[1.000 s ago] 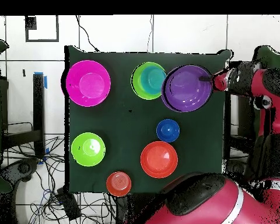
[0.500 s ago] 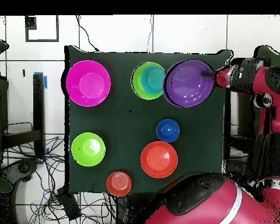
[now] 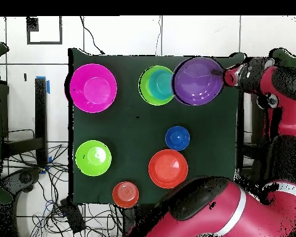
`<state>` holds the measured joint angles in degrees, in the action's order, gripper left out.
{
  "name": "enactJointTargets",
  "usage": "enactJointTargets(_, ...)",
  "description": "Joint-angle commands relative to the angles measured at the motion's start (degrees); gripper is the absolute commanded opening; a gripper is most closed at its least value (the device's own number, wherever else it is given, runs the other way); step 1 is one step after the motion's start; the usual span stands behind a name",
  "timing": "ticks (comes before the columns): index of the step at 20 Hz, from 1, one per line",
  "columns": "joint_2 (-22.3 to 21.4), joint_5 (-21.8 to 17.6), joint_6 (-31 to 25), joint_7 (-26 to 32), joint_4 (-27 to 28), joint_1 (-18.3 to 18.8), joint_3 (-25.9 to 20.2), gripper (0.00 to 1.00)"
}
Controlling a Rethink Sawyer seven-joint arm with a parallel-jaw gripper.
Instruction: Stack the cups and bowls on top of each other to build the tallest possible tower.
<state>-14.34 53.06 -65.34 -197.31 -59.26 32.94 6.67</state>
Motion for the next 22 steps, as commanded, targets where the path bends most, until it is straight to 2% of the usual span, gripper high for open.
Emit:
enactJointTargets(1, 3.65, 1.89, 8.51, -13.85, -1.15, -4.06, -4.19, 0.0)
enactJointTargets(5, 5.52, 1.7, 9.18, -16.31, 1.59, -4.59, -4.18, 0.0)
enactJointTargets(13, 7.74, 0.8, 3.03, -25.31, 10.19, -5.12, -3.4, 0.0)
enactJointTargets(22, 8.93, -0.06, -0.22, -29.52, 14.27, -5.08, -3.13, 0.0)
